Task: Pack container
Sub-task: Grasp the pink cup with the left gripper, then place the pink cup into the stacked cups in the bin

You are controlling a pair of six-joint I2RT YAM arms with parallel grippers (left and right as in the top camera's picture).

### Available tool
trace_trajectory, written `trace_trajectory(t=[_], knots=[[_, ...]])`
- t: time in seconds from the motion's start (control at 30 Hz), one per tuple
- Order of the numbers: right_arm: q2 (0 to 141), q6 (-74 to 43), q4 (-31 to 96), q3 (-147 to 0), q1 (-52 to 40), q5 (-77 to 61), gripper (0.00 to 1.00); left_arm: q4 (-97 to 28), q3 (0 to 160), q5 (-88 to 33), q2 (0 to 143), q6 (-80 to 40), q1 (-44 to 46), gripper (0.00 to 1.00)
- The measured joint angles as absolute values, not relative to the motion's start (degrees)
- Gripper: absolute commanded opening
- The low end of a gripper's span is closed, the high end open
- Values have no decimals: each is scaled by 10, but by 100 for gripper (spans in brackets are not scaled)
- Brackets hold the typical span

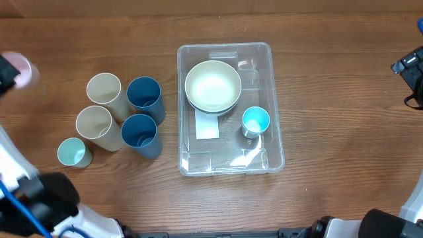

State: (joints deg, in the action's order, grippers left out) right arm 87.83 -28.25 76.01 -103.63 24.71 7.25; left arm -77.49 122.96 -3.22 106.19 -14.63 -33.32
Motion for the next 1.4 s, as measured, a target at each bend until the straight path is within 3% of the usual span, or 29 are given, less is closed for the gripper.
trace_trajectory(t=[0.13, 0.3, 0.5, 0.7, 0.87, 1.07, 1.23, 1.4], knots=[[878, -283, 760, -1036, 247, 73, 100, -807, 1298, -82, 969, -123, -230, 4], [878, -283, 760, -1036, 247, 73, 100, -823, 1305, -105, 925, -72, 18, 4], [878, -283, 760, -1036, 247, 72, 100, -813, 1279, -68, 1018, -20, 269, 4], [878, -283, 760, -1036, 247, 72, 100, -805, 1274, -31, 1159, 42, 391, 4], [878, -283, 760, -1036, 247, 73, 100, -789, 1272, -16, 1243, 60, 414, 10], [878, -283, 760, -1036, 247, 72, 100, -772, 1272, -11, 1278, 70, 414, 48], [878, -283, 760, -1036, 247, 73, 100, -831, 1322, 11, 1275, 42, 410, 50], [878, -283, 760, -1036, 247, 73, 100, -959, 1441, 106, 1190, -45, 357, 60]])
